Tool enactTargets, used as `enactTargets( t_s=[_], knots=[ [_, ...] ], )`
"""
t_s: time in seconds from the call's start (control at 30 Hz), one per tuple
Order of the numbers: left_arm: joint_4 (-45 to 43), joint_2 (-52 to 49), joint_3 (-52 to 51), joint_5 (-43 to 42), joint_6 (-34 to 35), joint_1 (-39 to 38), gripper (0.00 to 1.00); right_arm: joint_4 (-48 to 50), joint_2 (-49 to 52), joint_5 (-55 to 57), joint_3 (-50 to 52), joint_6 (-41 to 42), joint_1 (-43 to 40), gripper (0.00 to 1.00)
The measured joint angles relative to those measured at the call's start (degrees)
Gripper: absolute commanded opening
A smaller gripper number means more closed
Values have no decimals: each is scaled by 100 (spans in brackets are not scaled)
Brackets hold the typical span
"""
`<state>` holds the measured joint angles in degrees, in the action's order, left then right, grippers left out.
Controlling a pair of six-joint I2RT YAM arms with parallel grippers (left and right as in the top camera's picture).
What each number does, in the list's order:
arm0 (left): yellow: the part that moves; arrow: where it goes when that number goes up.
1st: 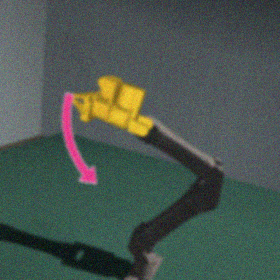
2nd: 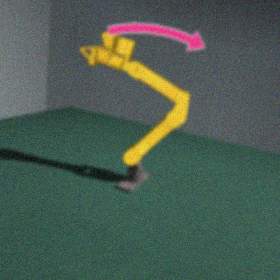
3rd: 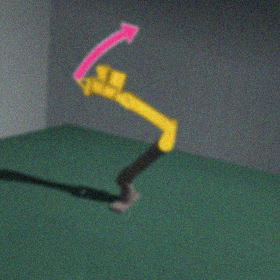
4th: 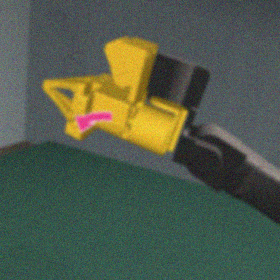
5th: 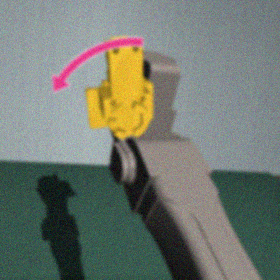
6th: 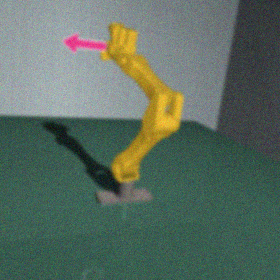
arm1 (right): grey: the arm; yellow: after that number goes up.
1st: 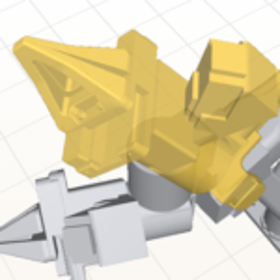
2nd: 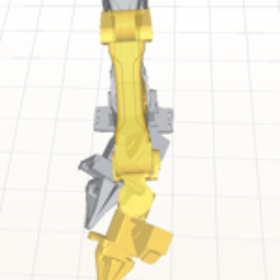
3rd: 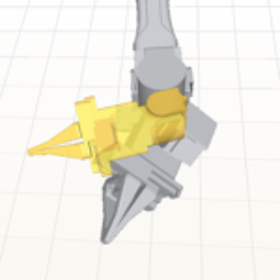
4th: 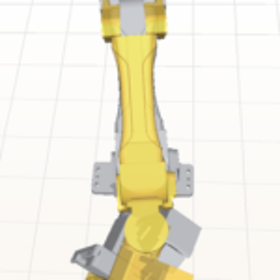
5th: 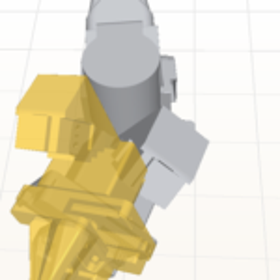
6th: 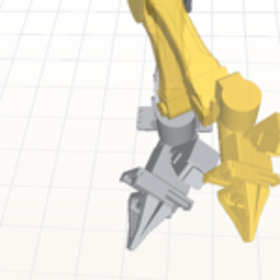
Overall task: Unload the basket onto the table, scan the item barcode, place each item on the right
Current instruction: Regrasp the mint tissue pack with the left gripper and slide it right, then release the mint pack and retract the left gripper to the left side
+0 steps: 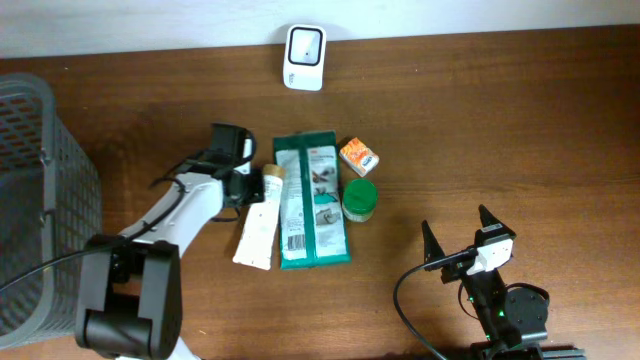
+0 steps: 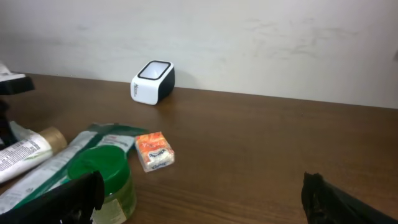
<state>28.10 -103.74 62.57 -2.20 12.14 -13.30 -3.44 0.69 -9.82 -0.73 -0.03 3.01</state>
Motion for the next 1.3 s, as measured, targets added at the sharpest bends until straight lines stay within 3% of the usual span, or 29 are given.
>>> enactTargets(
  t_s=[0.2,0.3,0.4,0.5,0.6,0.7,0.73,0.77,0.87,0.97,1.03,1.1,1.2,1.3],
  knots=[
    [-164,-9,0,-4,-195,-201,0,0,0,0,0,2,2,98],
    [435,17,367,-42,-684,-195,8,0,0,-2,0,2,0,98],
    [1366,365,1344,37,-1086,-195,26,0,0,0,0,2,2,98],
    [1694,767,1888,136,-1246,22,40,-2,0,0,0,2,0,98],
    [1843,807,1928,85,-1338,750,45,0,0,0,0,4,0,98],
    [1834,807,1928,-323,-1644,1622,66,0,0,0,0,0,0,98],
    [1818,807,1928,-385,-1714,1853,68,0,0,0,0,0,0,98],
    [1814,807,1928,-437,-1740,2046,69,0,0,0,0,2,0,98],
    [2017,807,1928,-560,-1731,2465,59,0,0,0,0,2,0,98],
    [2310,835,1928,-732,-1731,2559,60,0,0,0,0,4,2,98],
    [2516,1128,1956,-820,-1729,2559,68,0,0,0,0,0,0,98],
    [2529,1565,2081,-791,-1722,2559,70,0,0,-2,0,0,0,98],
    [2645,2524,2269,-24,-1727,2559,67,0,0,0,0,2,0,98],
    [3259,2658,2304,964,-1727,2559,67,0,0,0,0,4,0,98]
  ],
)
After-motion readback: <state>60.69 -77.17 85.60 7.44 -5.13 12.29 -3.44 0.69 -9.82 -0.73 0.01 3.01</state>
